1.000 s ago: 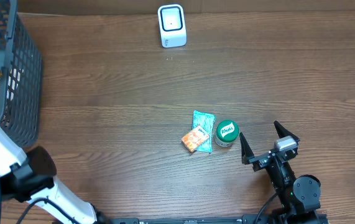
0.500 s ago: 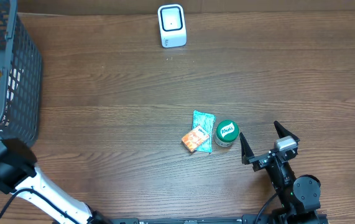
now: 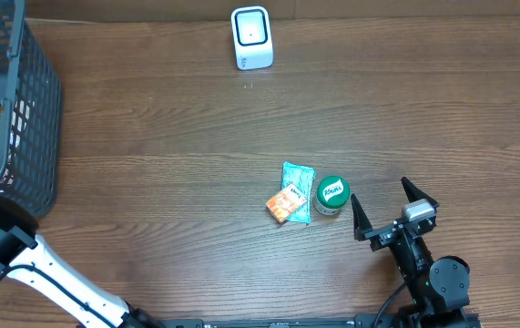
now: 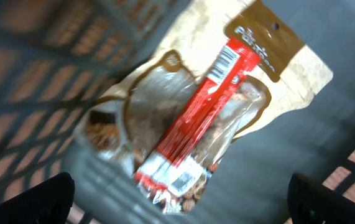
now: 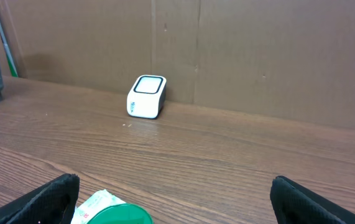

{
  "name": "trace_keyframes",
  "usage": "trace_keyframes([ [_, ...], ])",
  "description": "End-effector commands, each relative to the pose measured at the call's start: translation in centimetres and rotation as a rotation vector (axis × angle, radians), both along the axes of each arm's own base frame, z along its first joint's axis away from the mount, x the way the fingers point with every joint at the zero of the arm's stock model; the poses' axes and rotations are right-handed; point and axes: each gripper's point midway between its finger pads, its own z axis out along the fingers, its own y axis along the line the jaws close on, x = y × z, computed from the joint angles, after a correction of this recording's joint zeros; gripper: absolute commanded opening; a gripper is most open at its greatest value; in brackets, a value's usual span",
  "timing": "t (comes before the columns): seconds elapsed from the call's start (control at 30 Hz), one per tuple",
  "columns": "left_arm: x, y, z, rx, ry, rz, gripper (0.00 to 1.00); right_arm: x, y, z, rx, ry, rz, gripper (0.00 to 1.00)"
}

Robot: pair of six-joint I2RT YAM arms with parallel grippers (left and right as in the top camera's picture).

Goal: Scan the item barcode
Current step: 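Move the left gripper back into the grey basket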

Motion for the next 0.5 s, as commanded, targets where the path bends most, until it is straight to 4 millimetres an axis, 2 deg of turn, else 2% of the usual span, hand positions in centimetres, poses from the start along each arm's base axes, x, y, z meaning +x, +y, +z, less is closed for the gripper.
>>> trace_keyframes([
  [0.0, 1.2, -0.3, -2.9, -0.036, 0.013, -0.138, 1.0, 0.0, 0.1, -0.3, 0.004, 0.002, 0.006, 1.0],
  [0.2, 2.2, 0.1, -4.9, -0.037, 0.01, -0.193, 1.0, 0.0, 0.1, -0.3, 0.004, 0.002, 0.006, 1.0],
  [0.47, 3.2, -0.7, -9.1, -0.101, 0.026, -0.299, 1.0, 0.0, 0.1, -0.3, 0.004, 0.002, 0.006, 1.0],
])
